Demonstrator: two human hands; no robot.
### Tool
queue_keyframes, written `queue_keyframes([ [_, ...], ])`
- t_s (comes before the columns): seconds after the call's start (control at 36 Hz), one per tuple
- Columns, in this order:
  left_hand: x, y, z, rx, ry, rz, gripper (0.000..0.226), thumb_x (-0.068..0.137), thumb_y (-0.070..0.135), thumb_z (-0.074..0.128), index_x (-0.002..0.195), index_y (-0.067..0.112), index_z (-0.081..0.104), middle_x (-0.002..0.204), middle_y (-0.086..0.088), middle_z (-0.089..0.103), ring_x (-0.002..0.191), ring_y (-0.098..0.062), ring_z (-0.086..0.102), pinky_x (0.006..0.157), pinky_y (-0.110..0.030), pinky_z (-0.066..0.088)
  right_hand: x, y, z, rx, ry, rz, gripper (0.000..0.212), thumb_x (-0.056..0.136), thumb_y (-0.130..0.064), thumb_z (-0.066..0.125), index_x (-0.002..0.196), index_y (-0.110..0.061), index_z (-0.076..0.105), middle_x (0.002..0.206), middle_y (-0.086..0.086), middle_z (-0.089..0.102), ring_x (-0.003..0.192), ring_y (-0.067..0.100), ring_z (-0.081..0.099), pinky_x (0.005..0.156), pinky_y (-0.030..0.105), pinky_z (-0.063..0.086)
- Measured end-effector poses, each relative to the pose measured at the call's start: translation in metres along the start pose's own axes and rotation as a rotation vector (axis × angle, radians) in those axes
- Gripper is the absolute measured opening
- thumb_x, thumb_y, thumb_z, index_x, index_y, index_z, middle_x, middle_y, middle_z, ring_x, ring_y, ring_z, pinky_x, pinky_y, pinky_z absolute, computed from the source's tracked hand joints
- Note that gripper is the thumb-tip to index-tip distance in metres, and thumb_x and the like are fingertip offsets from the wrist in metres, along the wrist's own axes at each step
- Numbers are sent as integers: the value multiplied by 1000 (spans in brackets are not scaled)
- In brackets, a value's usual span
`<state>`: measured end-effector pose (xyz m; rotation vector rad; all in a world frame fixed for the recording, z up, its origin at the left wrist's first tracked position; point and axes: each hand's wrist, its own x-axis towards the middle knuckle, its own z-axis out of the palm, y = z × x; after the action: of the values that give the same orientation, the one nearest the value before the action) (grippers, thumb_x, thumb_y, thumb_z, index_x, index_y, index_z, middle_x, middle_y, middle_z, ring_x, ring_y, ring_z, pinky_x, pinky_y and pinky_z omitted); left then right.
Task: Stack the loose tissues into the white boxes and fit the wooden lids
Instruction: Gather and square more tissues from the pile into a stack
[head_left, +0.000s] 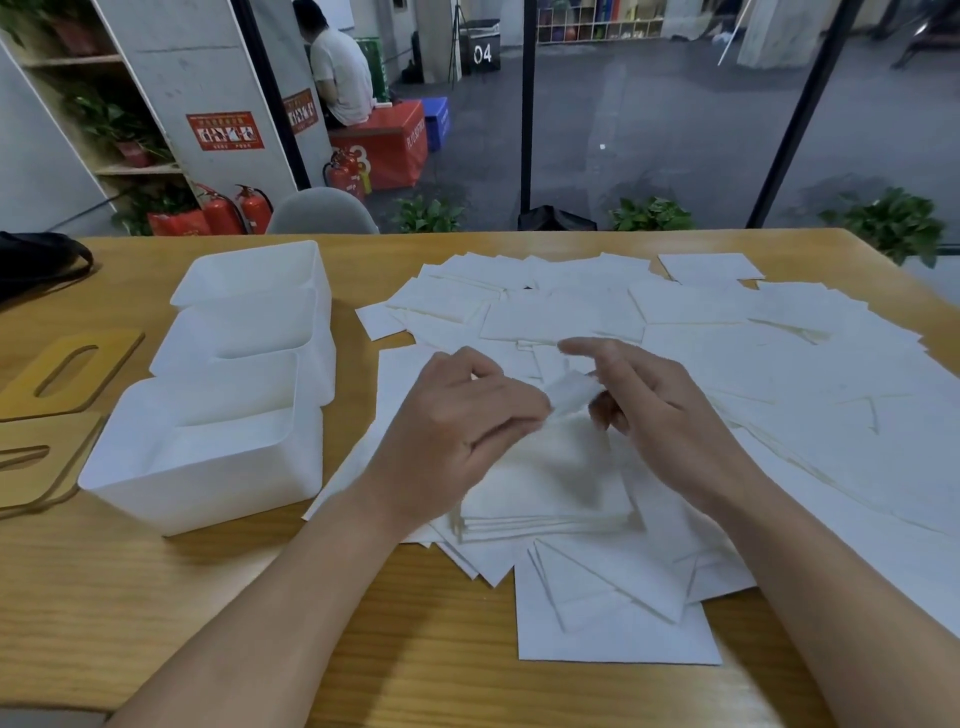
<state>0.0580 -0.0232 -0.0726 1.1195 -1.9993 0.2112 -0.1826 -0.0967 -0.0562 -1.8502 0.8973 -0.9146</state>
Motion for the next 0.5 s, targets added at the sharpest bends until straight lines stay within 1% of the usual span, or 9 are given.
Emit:
queue_keyframes([
  [0.11,0,6,4,-48,-60,40,11,107,24,76,114,21,84,122,20,78,110,-17,61,94,-43,45,-2,-2,1,21,-21,52,56,105,-78,41,110,-43,84,113,-23,79,109,-7,69,92,28,46],
  [0.14,-1,6,5,-73,-72,18,13,107,25,76,117,22,83,124,20,77,114,-16,61,97,-43,46,-2,-2,1,14,-9,46,49,106,-73,46,108,-42,84,110,-14,81,106,1,72,90,30,48],
  [0.19,-3,5,5,-162,-85,-103,19,109,28,73,126,23,80,129,20,74,124,-18,61,105,-42,47,-1,-2,1,-5,19,12,27,107,-53,62,105,-38,85,96,10,79,86,33,69,73,37,47],
  [0.22,-4,3,4,-202,-95,-180,23,111,30,68,132,25,76,133,21,72,131,-19,60,109,-40,47,-1,-1,0,4,33,-6,17,107,-41,68,104,-37,85,94,11,78,83,38,67,70,38,48],
  [0.28,-5,-1,1,-223,-126,-312,33,115,38,58,146,30,67,144,23,64,145,-17,52,117,-37,45,-1,-1,-2,63,54,-31,13,104,-25,75,105,-34,85,100,0,82,84,27,75,70,34,55],
  [0.36,-7,-7,1,-242,-187,-467,48,114,58,47,161,45,47,157,30,50,154,-5,39,121,-32,38,-2,-3,-3,176,46,-51,16,100,-14,79,108,-27,85,104,-1,82,88,20,78,70,25,58],
  [0.42,-8,-10,2,-298,-184,-542,54,110,68,47,161,51,41,149,29,56,145,-3,48,113,-27,41,-2,-3,-3,215,50,-73,16,98,-11,81,108,-23,84,102,2,81,85,22,76,68,26,57],
  [0.47,-7,-13,1,-344,-122,-576,49,108,65,55,154,51,50,115,20,68,113,-9,64,96,-25,48,-2,-4,-3,223,73,-82,15,97,-9,82,108,-20,83,99,2,80,81,22,74,66,27,57],
  [0.5,-6,-14,-1,-378,-90,-581,43,108,59,61,150,50,55,92,15,65,91,-11,63,85,-25,49,-2,-4,-4,223,81,-81,15,96,-9,83,108,-20,83,99,2,80,81,21,74,65,27,57],
])
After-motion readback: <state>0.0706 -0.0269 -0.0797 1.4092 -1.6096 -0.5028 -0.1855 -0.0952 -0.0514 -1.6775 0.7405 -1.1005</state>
